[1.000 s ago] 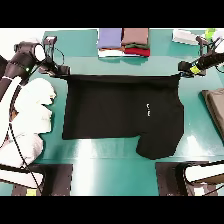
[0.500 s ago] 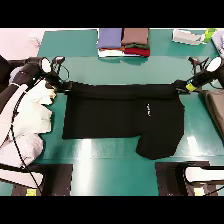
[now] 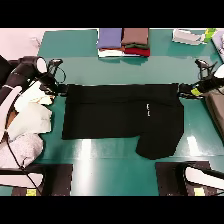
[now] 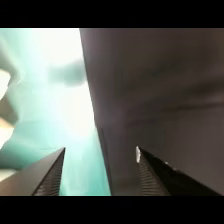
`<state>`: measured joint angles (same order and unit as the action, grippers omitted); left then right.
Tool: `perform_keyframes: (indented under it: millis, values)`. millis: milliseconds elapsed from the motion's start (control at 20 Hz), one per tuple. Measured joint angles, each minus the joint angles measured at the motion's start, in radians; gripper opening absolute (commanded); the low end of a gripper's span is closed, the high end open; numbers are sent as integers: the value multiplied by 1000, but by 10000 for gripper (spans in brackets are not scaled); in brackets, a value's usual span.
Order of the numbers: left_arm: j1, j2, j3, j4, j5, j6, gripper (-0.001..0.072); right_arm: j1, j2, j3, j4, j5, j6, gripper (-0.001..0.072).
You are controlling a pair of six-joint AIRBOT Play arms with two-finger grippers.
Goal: Fold the shirts.
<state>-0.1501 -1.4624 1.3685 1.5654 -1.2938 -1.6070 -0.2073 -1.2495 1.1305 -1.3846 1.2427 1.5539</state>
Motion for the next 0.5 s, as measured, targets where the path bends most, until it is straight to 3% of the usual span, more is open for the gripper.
perform_keyframes:
  millis: [250,500]
  values:
    - [0,209,-172,5,-29,-29,540,-79,157,-219,-7,137,-4,479]
    - [0,393,-425,-24,-10,-74,541,-74,259,-464,-6,172,28,451]
